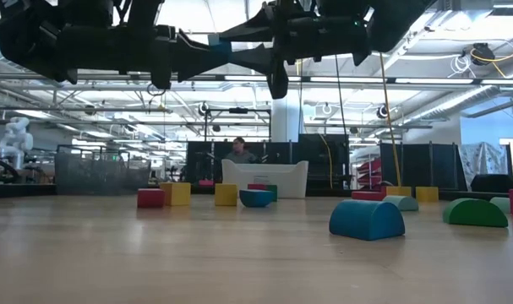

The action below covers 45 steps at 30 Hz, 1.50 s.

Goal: Sort blocks by size
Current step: Put the blue square block into the bottom black bin

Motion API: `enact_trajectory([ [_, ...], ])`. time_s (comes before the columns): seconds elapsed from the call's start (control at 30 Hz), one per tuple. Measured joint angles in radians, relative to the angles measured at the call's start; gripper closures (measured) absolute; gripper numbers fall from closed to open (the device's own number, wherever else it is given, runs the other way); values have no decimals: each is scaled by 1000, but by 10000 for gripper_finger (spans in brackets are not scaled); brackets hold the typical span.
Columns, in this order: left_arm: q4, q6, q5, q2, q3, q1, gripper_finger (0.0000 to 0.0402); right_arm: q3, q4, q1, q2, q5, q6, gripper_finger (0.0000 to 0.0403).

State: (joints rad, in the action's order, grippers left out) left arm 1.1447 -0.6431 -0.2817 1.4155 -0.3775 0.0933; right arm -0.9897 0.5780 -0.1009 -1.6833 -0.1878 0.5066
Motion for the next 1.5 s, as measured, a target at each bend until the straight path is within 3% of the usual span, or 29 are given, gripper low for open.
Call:
enact_trajectory([
  [0.23,-5,13,-16,0,0,10,245,0,2,-1,0,6,3,230],
  [0.5,1,11,-55,0,0,28,246,0,7,-1,0,10,10,225],
  [0.97,-50,63,-268,-84,0,121,246,0,-164,-45,131,21,-80,225],
  [1.07,-142,111,-334,-130,0,160,246,0,-290,-51,169,64,-120,225],
  [1.23,-463,319,-430,-240,0,254,246,0,-541,-48,206,164,-168,225],
  [1.33,-640,504,-439,-315,1,314,246,0,-640,-35,204,213,-171,225],
  [1.5,-811,760,-411,-446,0,417,246,6,-656,-12,200,248,-178,225],
])
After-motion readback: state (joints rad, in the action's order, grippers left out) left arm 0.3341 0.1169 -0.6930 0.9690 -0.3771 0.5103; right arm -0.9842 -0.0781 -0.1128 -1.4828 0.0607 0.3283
